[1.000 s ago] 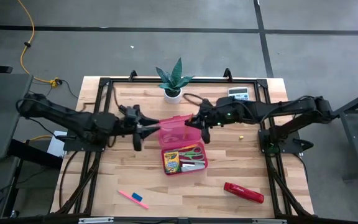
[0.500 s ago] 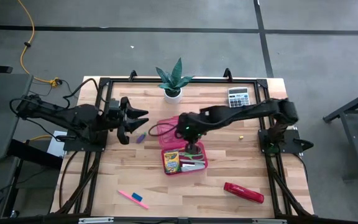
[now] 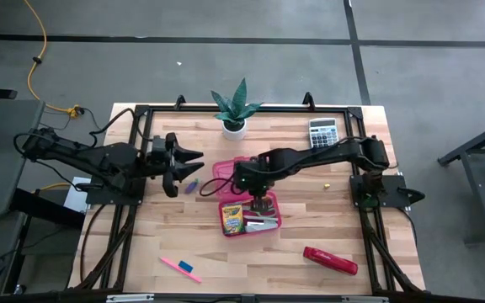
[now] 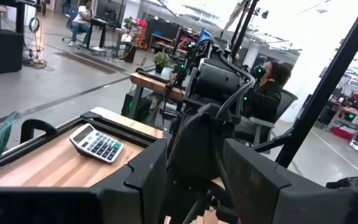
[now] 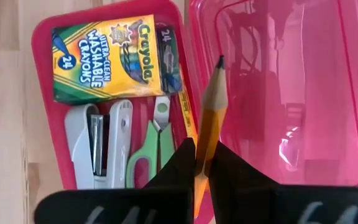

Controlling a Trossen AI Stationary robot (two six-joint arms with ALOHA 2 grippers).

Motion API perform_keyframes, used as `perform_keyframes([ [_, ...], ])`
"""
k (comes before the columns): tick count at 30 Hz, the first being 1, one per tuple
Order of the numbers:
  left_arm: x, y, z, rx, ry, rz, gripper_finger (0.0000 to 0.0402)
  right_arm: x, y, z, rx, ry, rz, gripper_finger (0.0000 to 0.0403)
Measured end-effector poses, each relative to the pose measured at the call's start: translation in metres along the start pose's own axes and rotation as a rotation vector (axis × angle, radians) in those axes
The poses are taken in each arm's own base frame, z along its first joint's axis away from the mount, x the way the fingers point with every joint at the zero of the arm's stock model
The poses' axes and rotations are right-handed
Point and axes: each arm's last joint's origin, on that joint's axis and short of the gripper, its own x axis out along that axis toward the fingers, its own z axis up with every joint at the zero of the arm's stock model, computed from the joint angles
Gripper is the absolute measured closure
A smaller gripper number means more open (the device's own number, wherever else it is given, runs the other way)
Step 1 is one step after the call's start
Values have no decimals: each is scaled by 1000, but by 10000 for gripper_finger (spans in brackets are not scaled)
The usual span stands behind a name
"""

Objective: Pack school essentials
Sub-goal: Put the yellow pencil into the red supply box, then put the pink pencil into the red supply box

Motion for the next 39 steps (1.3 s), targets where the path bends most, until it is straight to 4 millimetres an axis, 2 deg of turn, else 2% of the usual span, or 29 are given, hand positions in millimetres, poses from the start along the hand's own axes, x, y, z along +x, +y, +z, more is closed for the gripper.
perform_keyframes([
  [22, 0, 0, 0, 0, -1, 0, 252, 0, 0, -1, -50, 8, 1, 387],
  [25, 0, 0, 0, 0, -1, 0, 252, 0, 1, -1, -52, 13, 2, 364],
  [33, 0, 0, 0, 0, -1, 1, 252, 1, 6, -2, -116, 11, 6, 270],
  [39, 0, 0, 0, 0, -1, 1, 252, -1, 4, -7, -132, 60, 6, 243],
])
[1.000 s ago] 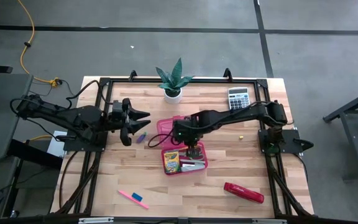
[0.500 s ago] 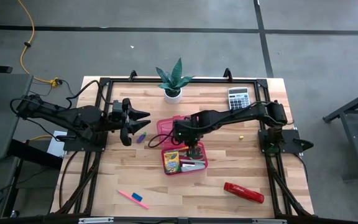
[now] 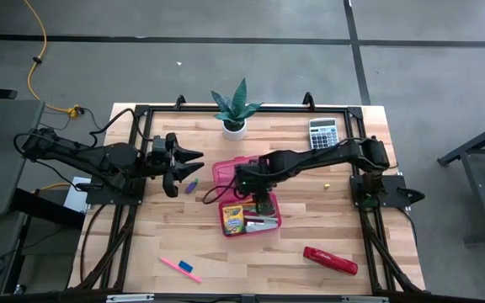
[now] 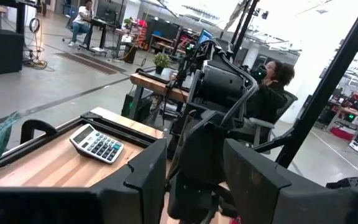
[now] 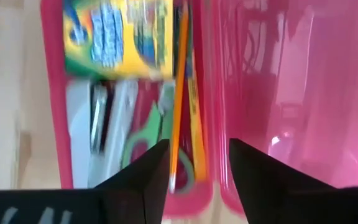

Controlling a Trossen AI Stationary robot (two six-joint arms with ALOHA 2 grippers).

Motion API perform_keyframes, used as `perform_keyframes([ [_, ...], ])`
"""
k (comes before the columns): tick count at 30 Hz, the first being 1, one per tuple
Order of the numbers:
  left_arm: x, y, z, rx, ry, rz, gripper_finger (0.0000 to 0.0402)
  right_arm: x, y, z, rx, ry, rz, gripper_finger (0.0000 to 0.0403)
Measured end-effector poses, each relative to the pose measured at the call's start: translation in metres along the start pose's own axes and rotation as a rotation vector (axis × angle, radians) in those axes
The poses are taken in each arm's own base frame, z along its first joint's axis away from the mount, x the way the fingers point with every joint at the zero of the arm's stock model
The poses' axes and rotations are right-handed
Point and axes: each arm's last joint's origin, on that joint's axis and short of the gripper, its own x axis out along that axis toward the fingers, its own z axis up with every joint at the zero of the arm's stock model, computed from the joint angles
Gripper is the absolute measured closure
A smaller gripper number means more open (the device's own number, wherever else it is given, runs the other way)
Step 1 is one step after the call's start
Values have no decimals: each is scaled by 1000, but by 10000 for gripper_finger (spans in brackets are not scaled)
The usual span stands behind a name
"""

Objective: Pack school essentials
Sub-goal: Put the pink pencil into the red supply box

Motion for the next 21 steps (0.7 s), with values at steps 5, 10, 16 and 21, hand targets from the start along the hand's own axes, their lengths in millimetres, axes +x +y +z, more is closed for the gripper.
perform_keyframes([
  [5, 0, 0, 0, 1, 2, -1, 252, -19, -5, -18, 3, 61, 7, 241],
  [10, -1, 0, -1, 4, 10, -1, 252, -38, -3, -61, 119, -153, 10, 241],
  [16, -1, -1, -2, 7, 18, -5, 252, -56, 9, -123, 405, -554, 87, 240],
  [21, -1, -1, -2, 44, 19, -5, 252, -72, 16, -145, 455, -967, 124, 240],
])
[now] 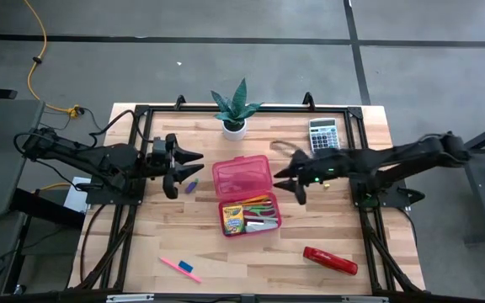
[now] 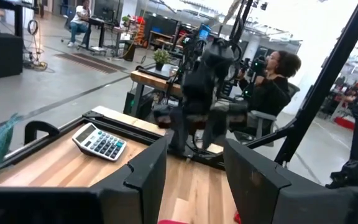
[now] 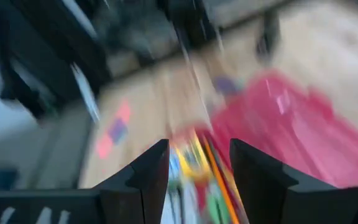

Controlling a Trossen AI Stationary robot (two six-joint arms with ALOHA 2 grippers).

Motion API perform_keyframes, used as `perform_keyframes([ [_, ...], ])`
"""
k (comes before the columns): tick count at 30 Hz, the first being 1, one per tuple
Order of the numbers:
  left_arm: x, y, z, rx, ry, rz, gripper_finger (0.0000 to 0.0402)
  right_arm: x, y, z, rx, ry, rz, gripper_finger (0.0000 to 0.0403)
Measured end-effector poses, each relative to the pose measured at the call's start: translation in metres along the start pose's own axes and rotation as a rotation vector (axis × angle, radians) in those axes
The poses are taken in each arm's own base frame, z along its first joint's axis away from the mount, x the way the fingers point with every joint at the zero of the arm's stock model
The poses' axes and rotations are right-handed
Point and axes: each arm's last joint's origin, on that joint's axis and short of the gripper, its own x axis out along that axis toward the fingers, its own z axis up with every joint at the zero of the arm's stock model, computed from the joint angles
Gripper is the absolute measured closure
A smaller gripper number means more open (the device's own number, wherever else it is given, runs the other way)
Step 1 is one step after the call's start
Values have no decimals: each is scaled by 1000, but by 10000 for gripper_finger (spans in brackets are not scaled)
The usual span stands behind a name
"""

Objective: Pack school essentials
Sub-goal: Put the pink pencil into the red supply box

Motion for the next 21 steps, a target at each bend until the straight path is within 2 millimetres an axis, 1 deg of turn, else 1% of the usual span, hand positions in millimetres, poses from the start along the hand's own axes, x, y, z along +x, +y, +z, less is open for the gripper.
perform_keyframes([
  [2, 0, 0, 0, 14, -1, 0, 252, -7, 0, 0, -35, -122, 21, 240],
  [5, 0, 0, 0, 16, 0, 0, 252, -12, -1, -5, -115, -197, 33, 240],
  [13, 0, 0, 0, 18, 0, 0, 252, -13, -1, -5, -139, -218, 44, 240],
  [21, 0, 0, 0, 61, 0, 1, 252, -14, 0, -2, -137, -245, 56, 240],
])
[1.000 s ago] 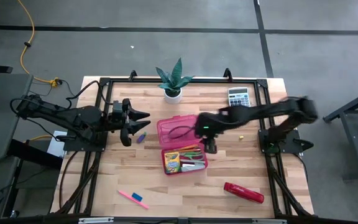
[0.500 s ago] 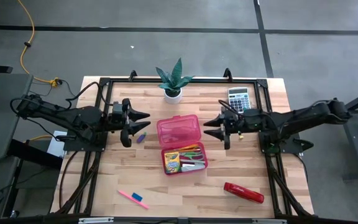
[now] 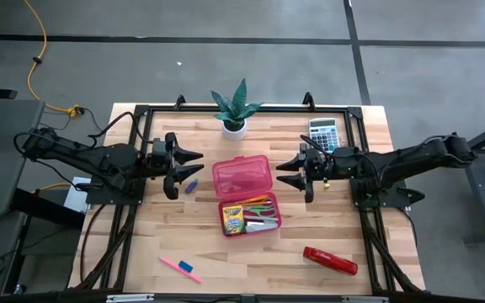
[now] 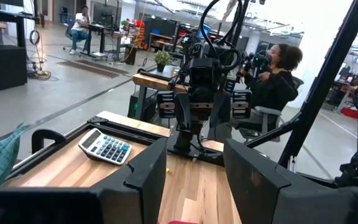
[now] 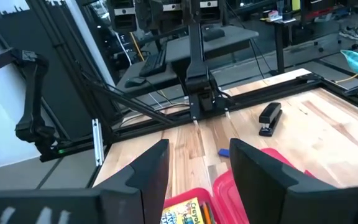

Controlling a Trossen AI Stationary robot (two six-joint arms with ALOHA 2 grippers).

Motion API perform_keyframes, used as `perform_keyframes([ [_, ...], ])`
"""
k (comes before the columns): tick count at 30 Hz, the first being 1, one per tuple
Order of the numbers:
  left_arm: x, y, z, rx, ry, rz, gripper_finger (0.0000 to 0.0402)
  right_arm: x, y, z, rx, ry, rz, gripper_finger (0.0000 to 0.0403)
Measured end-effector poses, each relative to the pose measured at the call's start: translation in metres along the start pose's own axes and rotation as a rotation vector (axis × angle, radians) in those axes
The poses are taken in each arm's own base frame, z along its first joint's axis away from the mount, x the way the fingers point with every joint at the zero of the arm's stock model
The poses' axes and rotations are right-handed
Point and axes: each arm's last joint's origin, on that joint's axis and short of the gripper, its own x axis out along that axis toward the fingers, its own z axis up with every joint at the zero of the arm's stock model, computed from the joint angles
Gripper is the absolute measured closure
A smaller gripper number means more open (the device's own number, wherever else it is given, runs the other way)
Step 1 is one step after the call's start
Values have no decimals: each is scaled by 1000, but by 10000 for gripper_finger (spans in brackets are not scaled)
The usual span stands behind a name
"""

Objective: Pack school essentials
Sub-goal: Put the pink pencil into the red supply box

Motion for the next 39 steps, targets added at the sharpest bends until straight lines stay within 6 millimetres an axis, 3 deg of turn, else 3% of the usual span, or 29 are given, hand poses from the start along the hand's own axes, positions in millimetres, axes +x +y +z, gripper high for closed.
perform_keyframes([
  [10, 1, -4, -3, -13, 26, -28, 254, 0, 0, 0, 0, 0, 1, 240],
  [15, -1, -30, -25, -42, 413, -212, 265, 0, 0, 0, 0, -1, 1, 240],
  [20, -16, -71, -70, -46, 882, -356, 276, 0, 0, 0, 0, 1, -1, 240],
  [24, -35, -106, -108, 15, 1109, -435, 279, 0, -1, 0, -1, 0, -23, 240],
  [30, -62, -139, -163, 193, 1265, -423, 279, 0, -2, -2, -3, 15, -32, 240],
  [35, -67, -146, -202, 333, 1323, -353, 280, 0, -2, -4, -5, 34, -39, 240],
  [39, -66, -146, -221, 383, 1359, -311, 280, 0, -2, -4, -5, 40, -41, 240],
])
